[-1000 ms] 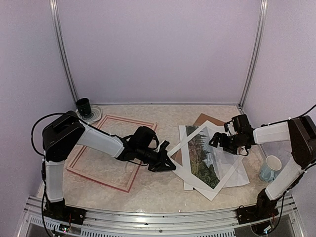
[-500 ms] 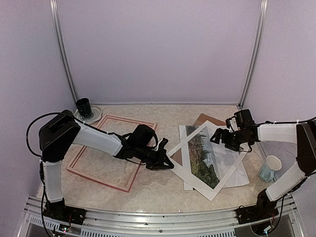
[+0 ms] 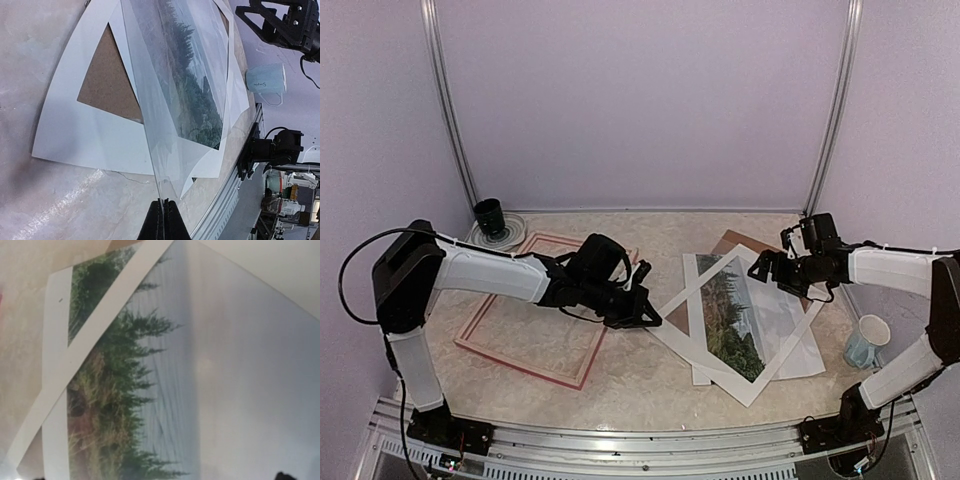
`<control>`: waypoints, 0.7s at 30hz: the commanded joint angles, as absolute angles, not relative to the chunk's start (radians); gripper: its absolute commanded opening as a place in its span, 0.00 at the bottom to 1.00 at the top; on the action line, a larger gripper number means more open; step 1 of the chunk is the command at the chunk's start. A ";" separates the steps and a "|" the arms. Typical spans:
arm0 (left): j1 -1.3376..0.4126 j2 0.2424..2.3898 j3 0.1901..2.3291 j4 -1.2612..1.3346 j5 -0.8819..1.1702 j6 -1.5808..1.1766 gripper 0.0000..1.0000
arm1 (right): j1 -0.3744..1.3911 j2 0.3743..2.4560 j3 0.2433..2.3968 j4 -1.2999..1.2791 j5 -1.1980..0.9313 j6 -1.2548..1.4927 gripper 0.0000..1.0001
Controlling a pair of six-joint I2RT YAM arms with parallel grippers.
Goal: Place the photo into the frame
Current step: Pick up the glass panel from the frame body.
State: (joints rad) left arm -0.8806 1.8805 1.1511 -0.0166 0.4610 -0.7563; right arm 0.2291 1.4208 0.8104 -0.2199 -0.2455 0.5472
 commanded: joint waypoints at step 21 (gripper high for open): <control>-0.738 1.510 0.897 -0.285 0.313 -0.667 0.00 | 0.284 1.522 0.830 -0.163 -0.261 0.575 0.99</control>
